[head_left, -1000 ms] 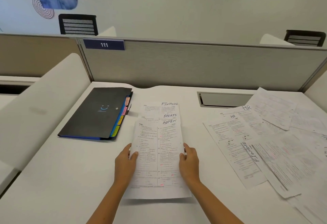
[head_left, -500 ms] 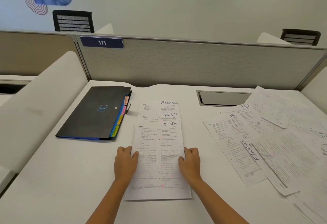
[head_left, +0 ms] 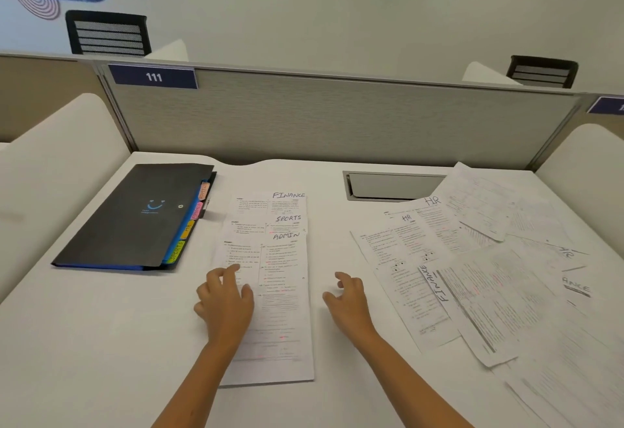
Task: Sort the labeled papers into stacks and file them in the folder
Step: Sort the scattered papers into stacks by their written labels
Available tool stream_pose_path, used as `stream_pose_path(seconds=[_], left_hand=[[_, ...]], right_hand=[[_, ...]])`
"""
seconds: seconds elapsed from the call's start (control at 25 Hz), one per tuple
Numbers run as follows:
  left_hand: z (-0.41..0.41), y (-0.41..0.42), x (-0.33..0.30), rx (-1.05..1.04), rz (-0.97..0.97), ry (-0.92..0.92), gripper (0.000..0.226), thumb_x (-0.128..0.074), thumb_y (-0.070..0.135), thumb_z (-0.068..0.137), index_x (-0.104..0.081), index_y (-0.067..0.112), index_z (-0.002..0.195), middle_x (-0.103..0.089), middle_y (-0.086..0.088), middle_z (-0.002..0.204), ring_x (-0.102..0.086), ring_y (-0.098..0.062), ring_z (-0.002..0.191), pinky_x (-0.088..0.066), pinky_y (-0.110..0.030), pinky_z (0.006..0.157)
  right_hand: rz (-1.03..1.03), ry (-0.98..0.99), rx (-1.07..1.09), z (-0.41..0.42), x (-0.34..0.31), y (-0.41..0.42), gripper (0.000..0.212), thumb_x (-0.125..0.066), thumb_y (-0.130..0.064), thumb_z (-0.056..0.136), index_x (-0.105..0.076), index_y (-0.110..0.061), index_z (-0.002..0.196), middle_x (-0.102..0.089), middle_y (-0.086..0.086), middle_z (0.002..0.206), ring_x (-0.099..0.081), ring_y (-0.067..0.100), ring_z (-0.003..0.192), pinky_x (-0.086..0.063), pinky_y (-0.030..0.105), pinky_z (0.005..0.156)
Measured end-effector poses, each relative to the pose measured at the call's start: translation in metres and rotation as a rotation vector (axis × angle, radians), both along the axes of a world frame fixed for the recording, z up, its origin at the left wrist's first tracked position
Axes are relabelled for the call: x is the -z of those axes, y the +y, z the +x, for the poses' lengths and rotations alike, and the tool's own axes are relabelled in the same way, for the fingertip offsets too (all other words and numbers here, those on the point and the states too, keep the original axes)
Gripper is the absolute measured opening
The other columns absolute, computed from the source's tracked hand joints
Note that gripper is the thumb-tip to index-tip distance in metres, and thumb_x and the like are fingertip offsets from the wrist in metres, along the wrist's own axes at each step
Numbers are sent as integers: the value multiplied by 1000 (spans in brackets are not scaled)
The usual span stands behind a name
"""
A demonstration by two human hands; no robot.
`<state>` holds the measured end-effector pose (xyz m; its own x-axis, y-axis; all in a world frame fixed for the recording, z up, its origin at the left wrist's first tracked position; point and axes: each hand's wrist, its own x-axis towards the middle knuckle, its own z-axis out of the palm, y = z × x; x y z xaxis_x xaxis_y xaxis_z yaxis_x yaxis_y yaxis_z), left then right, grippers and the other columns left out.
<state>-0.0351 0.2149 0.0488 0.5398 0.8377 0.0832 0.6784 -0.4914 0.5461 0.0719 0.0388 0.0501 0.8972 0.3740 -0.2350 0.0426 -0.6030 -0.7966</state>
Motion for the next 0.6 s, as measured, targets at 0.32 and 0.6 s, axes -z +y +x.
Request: stream_pose_path(seconds=[0.32, 0.6], left_hand=[[79, -126, 3, 482, -362, -134, 35, -57, 12, 89, -52, 21, 122, -47, -1, 125, -53, -21, 109, -45, -30, 89], [144, -197, 1, 328, -738, -110, 64, -64, 19, 86, -32, 18, 142, -38, -7, 139, -45, -26, 125, -42, -42, 105]], right_hand=[[-44, -101, 143, 91, -15, -141, 30, -56, -15, 91, -54, -15, 120, -44, 5, 123, -55, 16, 97, -44, 25, 81], [-207, -230, 119, 153, 13, -258, 31, -62, -17, 87, -59, -19, 118, -51, 4, 116, -50, 23, 109, -40, 35, 97]])
